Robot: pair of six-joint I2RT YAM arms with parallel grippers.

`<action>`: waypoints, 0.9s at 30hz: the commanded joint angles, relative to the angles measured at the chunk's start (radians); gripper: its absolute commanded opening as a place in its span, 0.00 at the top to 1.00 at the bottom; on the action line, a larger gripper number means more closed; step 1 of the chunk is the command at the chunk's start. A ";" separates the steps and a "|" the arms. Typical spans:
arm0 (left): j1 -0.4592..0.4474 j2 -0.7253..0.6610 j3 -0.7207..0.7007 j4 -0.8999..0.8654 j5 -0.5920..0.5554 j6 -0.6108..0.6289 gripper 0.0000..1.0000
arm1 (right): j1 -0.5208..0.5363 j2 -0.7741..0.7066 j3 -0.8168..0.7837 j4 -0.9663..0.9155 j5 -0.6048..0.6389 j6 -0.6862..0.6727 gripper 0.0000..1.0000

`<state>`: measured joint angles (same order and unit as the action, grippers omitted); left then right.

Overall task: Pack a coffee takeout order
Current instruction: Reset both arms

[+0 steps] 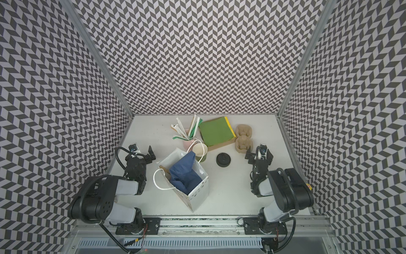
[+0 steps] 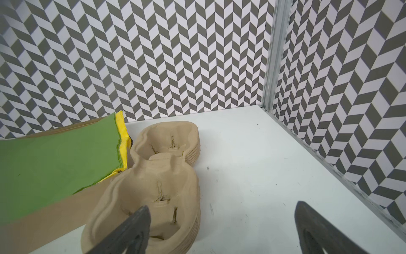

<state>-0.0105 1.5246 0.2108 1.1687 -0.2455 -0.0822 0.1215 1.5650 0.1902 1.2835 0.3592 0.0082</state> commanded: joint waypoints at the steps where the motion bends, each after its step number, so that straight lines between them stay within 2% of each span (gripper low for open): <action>1: 0.010 0.026 0.043 0.072 0.093 0.036 0.00 | 0.002 -0.025 0.023 0.035 -0.007 0.001 0.01; 8: -0.026 0.036 0.044 0.089 0.093 0.036 0.00 | 0.001 0.020 -0.005 0.171 -0.004 -0.014 0.01; 11: -0.037 0.031 0.030 0.114 0.093 0.036 0.00 | -0.019 0.006 0.014 0.106 -0.018 0.015 0.01; 27: -0.036 0.032 0.032 0.115 0.093 0.036 0.00 | -0.019 0.010 0.011 0.122 -0.020 0.014 0.01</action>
<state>-0.0456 1.5688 0.2501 1.2427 -0.1612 -0.0570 0.1059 1.5715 0.2001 1.3315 0.3435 0.0269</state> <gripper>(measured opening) 0.998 0.992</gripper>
